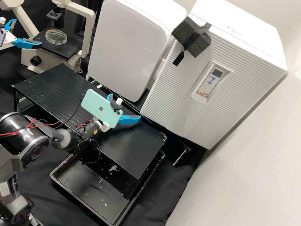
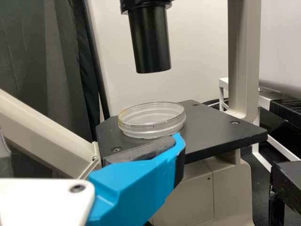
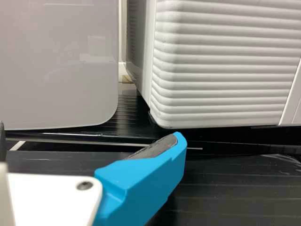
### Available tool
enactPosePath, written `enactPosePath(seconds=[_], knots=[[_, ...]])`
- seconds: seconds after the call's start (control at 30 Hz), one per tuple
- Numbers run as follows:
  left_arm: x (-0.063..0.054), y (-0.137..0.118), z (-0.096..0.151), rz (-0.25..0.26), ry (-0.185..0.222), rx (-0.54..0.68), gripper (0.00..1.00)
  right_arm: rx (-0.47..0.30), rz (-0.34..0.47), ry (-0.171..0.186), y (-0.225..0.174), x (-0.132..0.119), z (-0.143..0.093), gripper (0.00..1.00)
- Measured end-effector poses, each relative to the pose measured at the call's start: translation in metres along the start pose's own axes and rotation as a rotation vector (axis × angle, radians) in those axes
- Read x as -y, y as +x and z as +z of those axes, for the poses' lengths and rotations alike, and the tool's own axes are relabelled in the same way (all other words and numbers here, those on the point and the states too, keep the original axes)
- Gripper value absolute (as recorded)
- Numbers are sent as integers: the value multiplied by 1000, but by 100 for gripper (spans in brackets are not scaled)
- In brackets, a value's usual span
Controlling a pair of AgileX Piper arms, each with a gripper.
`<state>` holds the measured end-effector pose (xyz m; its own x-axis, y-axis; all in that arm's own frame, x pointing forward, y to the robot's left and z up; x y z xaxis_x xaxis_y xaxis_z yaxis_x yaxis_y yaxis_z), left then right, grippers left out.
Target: Place the petri dish on the bench
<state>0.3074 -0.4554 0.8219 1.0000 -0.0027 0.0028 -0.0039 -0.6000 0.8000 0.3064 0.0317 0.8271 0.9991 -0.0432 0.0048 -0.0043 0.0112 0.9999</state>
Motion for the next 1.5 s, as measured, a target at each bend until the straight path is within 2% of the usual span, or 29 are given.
enactPosePath(seconds=[0.4,0.53,0.63,0.73,0.8,0.93,1.1,1.2,1.33,1.5], knots=[[0,0,1,-1,2,9,100,0,0,0,0,0,0,100],[-7,6,3,24,-5,43,100,0,0,0,0,0,0,100],[-17,13,4,53,-36,76,100,0,0,0,0,0,0,100],[-24,23,6,61,-82,133,100,0,0,0,0,0,0,100],[-26,30,9,59,-96,175,100,0,0,0,0,0,0,100],[-21,45,12,17,-139,222,100,0,0,0,0,0,0,100],[-7,59,12,-63,-131,215,100,0,0,0,0,0,0,100],[-1,64,12,-92,-130,209,100,0,0,0,0,0,0,100],[6,66,11,-113,-140,194,100,0,0,0,0,0,0,100],[7,69,10,-113,-142,191,100,0,0,0,0,0,0,100]])
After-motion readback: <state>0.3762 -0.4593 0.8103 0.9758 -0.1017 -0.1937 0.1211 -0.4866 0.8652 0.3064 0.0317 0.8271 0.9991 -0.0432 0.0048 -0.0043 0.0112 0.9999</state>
